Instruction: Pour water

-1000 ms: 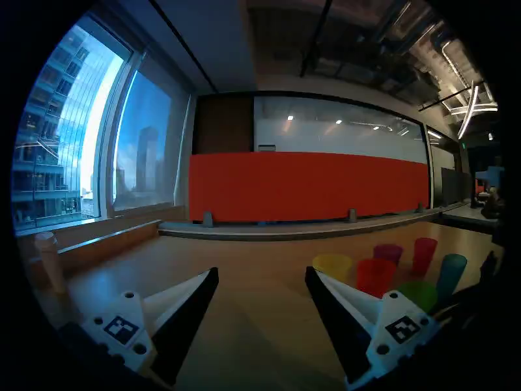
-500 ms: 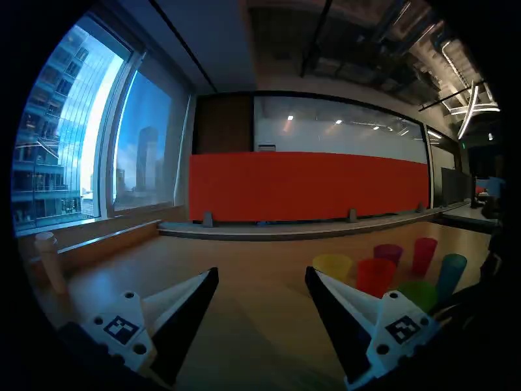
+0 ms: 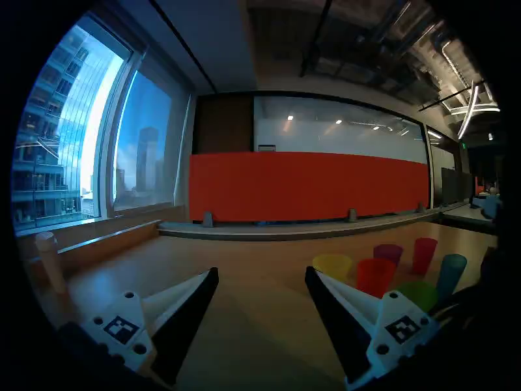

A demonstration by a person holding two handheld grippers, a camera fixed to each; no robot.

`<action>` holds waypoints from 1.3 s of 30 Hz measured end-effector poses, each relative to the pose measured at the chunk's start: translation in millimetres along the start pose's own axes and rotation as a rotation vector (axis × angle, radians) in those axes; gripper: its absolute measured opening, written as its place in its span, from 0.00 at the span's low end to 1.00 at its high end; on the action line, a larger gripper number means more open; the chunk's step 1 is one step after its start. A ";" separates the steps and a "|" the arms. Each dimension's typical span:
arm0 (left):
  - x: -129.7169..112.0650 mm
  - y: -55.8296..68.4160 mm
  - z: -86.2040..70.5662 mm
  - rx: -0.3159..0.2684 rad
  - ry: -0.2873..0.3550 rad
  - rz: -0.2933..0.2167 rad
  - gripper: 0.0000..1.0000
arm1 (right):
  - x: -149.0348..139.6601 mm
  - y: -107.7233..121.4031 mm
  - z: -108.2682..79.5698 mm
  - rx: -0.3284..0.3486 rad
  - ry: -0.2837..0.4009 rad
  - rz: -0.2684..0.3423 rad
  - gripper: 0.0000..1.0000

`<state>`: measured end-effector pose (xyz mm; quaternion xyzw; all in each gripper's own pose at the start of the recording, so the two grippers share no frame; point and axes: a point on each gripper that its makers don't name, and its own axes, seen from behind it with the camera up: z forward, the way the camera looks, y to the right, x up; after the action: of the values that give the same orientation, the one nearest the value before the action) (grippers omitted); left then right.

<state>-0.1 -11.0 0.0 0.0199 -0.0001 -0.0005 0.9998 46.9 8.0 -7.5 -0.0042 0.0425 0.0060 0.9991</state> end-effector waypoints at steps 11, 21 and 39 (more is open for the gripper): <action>-0.1 -0.5 0.2 0.000 0.000 0.000 0.99 | -23.5 -5.2 0.2 0.014 -0.022 -0.022 1.00; -0.4 0.0 0.3 0.000 0.000 0.000 0.99 | -36.5 -4.7 4.1 0.011 -0.046 -0.019 1.00; -0.4 0.2 0.3 0.000 0.000 0.000 0.99 | -46.6 -2.5 5.3 -0.004 -0.079 -0.015 1.00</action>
<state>-0.6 -10.8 0.4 0.0199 -0.0001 -0.0004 0.9998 1.0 5.0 1.7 -0.0060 0.0030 -0.0011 1.0000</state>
